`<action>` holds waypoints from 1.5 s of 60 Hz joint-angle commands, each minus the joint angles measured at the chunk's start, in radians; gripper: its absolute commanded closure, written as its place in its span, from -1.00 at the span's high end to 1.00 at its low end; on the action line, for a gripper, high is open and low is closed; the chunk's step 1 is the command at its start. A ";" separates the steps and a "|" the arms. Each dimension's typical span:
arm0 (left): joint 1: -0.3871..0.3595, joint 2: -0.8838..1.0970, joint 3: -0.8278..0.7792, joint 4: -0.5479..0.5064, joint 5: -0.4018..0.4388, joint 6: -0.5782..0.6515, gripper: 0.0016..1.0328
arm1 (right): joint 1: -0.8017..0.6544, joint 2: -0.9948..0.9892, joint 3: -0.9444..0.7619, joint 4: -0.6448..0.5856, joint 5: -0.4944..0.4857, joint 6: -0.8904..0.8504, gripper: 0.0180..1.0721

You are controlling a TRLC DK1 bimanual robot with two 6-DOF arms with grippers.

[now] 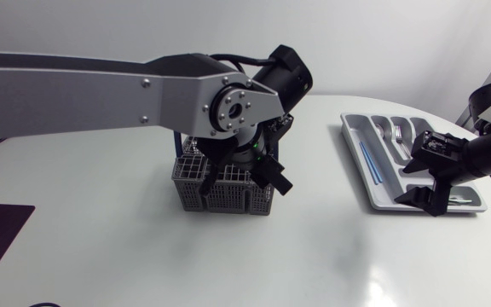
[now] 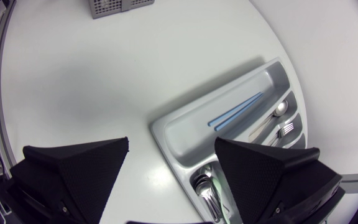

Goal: Unload the cutlery basket into the drawer organizer.

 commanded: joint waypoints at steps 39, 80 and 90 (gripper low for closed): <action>0.025 0.103 0.072 -0.005 -0.027 -0.033 -0.45 | 0.344 -0.228 -0.222 0.087 -0.019 0.382 0.90; 0.028 0.123 0.067 0.003 -0.027 -0.039 -0.79 | 0.446 -0.242 -0.248 0.137 -0.069 0.511 0.89; 0.033 0.123 0.061 0.015 -0.027 -0.039 -0.89 | 0.473 -0.243 -0.251 0.144 -0.068 0.530 0.87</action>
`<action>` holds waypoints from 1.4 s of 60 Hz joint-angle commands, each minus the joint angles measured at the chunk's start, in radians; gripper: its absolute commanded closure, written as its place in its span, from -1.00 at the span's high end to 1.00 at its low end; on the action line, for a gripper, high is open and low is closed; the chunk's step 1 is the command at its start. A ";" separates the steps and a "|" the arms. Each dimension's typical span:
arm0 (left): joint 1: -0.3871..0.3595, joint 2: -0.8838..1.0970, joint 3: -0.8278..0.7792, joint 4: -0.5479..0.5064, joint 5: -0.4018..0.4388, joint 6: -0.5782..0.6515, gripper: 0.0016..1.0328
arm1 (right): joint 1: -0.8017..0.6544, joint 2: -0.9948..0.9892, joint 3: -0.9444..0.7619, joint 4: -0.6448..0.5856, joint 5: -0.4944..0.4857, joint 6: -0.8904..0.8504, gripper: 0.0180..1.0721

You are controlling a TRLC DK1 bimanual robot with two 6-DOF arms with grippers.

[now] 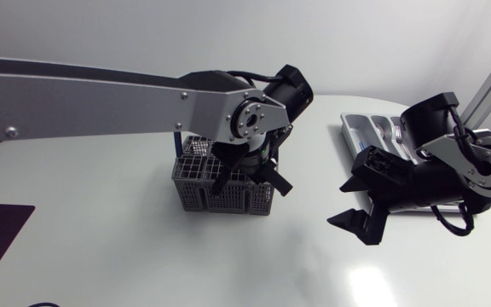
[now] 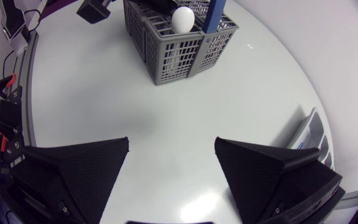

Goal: Unload the cutlery basket into the drawer organizer.

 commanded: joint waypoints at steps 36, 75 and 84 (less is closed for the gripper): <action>0.013 -0.031 -0.040 0.061 -0.024 -0.009 -0.92 | 0.033 -0.004 -0.045 0.035 0.001 0.040 0.87; -0.007 -0.211 -0.154 0.148 -0.069 0.000 -0.93 | 0.065 0.002 -0.052 0.058 0.005 0.066 0.87; -0.010 -0.252 -0.171 0.158 -0.076 0.003 -0.92 | 0.068 -0.005 -0.049 0.058 0.005 0.075 0.87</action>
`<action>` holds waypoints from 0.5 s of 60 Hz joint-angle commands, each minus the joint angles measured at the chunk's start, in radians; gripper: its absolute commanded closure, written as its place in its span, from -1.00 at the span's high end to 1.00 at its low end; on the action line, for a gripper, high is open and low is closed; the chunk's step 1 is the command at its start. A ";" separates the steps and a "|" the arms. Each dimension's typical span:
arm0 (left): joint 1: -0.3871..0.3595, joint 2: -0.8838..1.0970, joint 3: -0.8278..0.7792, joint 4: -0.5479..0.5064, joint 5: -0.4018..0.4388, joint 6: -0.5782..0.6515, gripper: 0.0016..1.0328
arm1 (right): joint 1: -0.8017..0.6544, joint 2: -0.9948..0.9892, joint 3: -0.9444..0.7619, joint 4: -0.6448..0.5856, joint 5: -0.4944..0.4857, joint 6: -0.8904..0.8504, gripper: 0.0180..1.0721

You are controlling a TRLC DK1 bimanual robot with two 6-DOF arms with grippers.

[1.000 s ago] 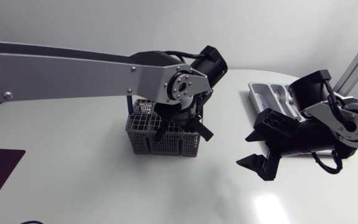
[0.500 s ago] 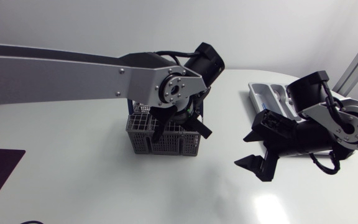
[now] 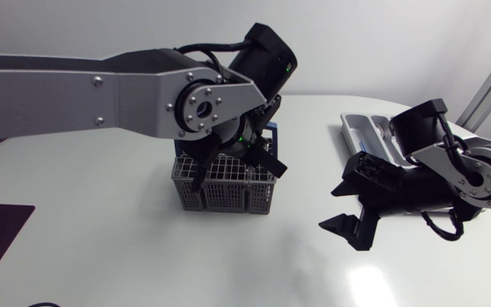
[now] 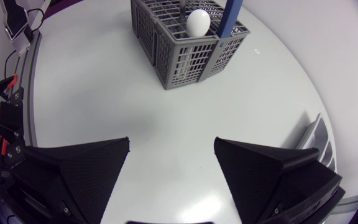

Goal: Unload the cutlery basket into the drawer organizer.

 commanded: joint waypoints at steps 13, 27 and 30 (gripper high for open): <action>-0.032 -0.114 -0.076 0.036 -0.051 0.024 -0.92 | 0.011 -0.024 -0.008 0.008 0.001 0.040 0.87; -0.035 -0.191 -0.097 0.047 -0.051 0.032 -0.93 | 0.022 -0.087 -0.007 0.036 0.000 0.066 0.87; -0.033 -0.205 -0.104 0.047 -0.051 0.031 -0.93 | 0.028 -0.107 -0.007 0.036 0.000 0.072 0.87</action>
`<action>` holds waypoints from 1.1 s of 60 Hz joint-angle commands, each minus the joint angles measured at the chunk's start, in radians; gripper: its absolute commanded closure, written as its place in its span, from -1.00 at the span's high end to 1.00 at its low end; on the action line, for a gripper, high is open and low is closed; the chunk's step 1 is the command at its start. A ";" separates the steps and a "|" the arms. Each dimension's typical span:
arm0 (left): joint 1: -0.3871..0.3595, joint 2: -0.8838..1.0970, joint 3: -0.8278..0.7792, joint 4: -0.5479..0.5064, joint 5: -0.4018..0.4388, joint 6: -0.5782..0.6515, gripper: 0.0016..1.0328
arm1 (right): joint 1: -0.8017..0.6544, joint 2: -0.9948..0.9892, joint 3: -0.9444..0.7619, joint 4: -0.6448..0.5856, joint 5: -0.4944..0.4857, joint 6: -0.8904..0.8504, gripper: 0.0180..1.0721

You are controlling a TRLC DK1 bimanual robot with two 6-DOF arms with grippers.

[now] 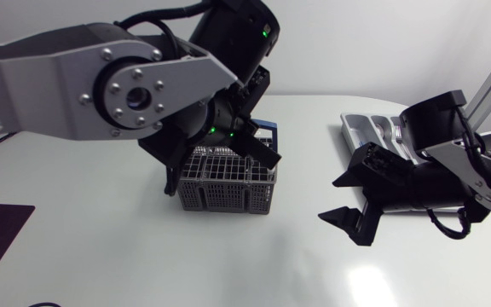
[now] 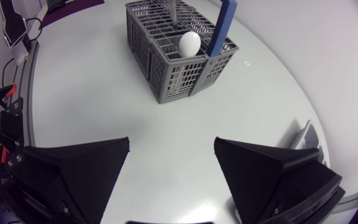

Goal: Unload the cutlery basket into the drawer organizer.

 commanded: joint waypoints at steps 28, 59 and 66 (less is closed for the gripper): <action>0.012 -0.092 -0.028 0.006 0.181 -0.041 -0.93 | 0.080 -0.142 -0.002 0.054 -0.008 0.108 0.87; 0.058 -0.006 0.008 -0.020 0.488 -0.159 -0.93 | 0.169 -0.090 0.027 0.165 0.023 0.211 0.82; 0.068 0.020 0.024 -0.027 0.529 -0.181 -0.93 | 0.203 -0.062 0.033 0.197 0.059 0.232 0.79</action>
